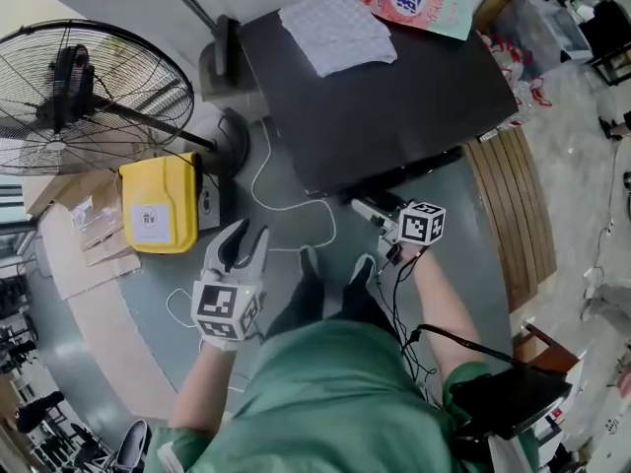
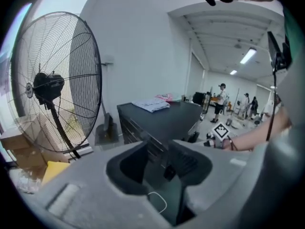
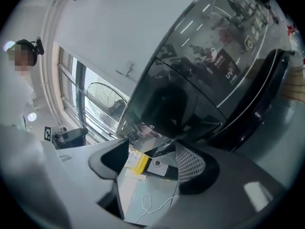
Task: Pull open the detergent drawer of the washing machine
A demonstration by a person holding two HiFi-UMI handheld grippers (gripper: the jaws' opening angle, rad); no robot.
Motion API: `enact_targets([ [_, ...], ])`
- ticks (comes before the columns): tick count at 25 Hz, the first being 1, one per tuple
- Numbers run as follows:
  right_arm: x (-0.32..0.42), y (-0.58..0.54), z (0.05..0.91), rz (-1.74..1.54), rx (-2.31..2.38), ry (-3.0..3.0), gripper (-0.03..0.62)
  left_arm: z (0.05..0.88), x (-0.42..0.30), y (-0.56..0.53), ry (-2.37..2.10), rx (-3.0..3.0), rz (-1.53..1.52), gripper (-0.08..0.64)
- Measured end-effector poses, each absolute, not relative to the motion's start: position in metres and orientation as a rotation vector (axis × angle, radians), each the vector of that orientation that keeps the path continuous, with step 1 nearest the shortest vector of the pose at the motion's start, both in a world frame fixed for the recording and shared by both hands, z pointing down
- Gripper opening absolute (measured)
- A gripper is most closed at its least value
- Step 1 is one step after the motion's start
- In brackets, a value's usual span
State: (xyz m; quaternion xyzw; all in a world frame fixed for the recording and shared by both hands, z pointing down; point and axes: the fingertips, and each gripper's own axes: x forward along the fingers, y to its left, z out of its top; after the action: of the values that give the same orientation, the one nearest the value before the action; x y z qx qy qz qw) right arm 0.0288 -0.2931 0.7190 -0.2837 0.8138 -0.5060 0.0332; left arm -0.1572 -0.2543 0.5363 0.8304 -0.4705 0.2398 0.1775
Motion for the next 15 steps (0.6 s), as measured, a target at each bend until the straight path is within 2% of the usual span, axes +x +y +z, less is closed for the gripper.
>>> enact_targets([
  [9,0.007,-0.306,0.734,-1.603,-0.747,2.438,0.297,0.535,-0.172,-0.243,-1.368,2.291,0.694,0.137],
  [13,-0.002,-0.312,0.723,-1.537,-0.609,2.408,0.350,0.540,-0.178,-0.233,-1.367,2.275,0.708,0.137],
  [15,-0.002,-0.315,0.722,-1.517,-0.560,2.374,0.351,0.545,-0.180,-0.228,-1.360,2.265,0.726,0.137],
])
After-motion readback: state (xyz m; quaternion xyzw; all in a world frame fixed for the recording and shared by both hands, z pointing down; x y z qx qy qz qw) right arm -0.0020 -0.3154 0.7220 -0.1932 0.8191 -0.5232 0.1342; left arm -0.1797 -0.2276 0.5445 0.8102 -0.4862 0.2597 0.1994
